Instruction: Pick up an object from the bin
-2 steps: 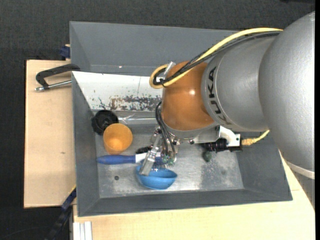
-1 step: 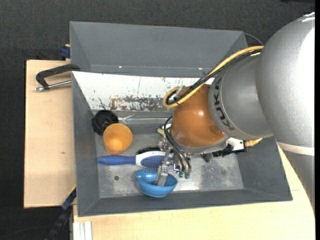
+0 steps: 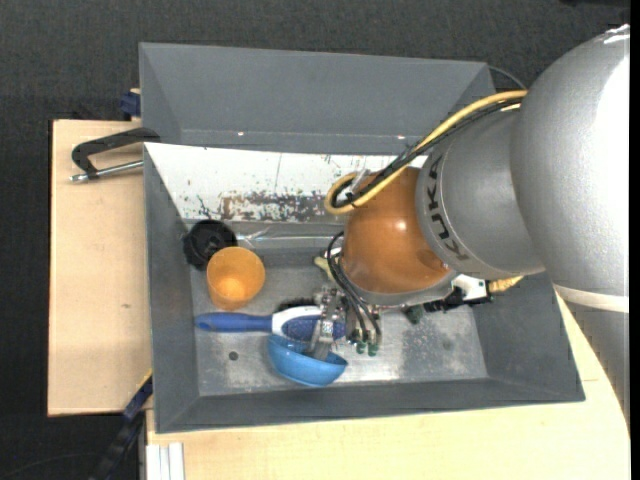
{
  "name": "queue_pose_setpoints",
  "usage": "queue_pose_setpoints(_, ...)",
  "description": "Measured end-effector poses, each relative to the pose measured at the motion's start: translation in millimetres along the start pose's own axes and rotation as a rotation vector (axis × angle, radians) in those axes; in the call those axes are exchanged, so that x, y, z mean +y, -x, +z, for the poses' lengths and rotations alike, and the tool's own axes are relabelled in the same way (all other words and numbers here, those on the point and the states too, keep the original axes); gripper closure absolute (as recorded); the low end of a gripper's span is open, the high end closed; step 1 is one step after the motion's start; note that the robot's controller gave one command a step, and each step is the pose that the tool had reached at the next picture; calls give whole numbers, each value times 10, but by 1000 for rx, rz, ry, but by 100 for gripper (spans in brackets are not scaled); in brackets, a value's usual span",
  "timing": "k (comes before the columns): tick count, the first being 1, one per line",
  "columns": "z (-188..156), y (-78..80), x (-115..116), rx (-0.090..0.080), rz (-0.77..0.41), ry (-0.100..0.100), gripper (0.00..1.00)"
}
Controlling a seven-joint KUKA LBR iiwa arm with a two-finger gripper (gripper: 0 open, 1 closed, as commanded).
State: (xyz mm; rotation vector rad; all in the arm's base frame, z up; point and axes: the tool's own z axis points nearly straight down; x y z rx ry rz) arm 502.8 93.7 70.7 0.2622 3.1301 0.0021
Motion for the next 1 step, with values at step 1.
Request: queue_pose_setpoints(1, -2216, 204, 13, -11, 57, 3, 100)
